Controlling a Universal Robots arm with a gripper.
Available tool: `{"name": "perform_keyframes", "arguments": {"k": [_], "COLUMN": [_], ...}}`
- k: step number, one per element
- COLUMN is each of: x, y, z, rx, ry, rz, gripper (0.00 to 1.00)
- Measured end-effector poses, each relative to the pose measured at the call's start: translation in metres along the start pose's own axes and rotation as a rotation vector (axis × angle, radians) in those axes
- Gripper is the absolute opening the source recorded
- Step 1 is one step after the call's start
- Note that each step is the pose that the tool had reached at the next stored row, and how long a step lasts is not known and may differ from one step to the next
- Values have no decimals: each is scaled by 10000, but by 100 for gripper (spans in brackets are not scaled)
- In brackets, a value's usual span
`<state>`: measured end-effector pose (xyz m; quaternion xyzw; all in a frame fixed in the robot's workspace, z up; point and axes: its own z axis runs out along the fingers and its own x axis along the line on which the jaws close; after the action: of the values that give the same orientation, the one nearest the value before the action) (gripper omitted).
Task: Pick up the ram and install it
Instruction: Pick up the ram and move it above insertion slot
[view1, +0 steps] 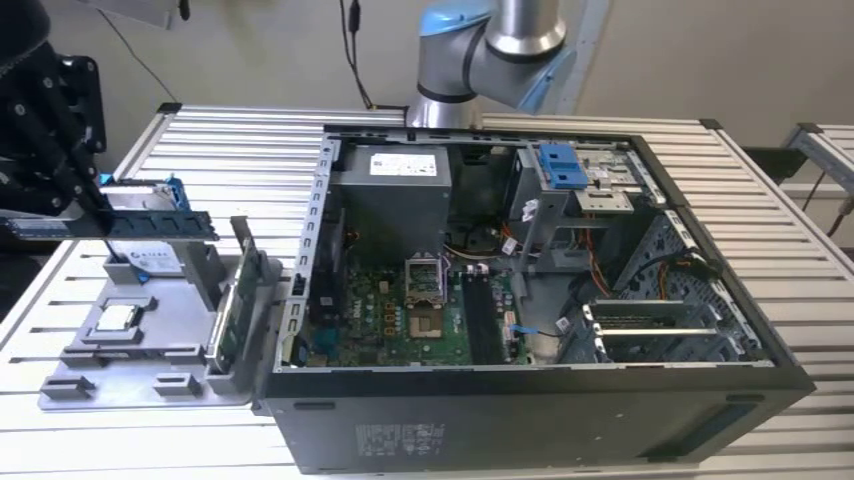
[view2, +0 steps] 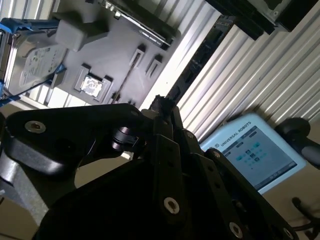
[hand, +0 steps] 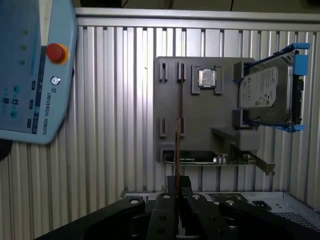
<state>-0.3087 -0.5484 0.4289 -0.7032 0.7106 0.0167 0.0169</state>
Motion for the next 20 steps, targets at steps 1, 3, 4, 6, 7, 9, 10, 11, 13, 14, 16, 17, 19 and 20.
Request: {"name": "perform_keyframes", "arguments": {"k": [1,3,4,6,7,9,10,11,13,14,16,17,19,20], "x": [0,-1,-1,-2,-2,-2,-3,-3,-3,-4,-4,-4,-5,-5], "y": [-26,-76,-103,-153,-177,-227,-251,-275,-325,-349,-398,-424,-475,-502], "z": [0,0,0,0,0,0,1,0,0,1,0,0,0,0], "rx": [-1,-3,-5,-8,-9,-11,-12,-13,-15,-16,-18,-19,-20,-22], "ry": [-1,0,0,0,0,0,0,0,0,0,0,0,0,0], "rz": [-1,0,-1,0,0,0,0,0,0,0,1,0,0,1], "gripper": [14,14,14,14,14,14,14,14,14,14,14,14,14,14]}}
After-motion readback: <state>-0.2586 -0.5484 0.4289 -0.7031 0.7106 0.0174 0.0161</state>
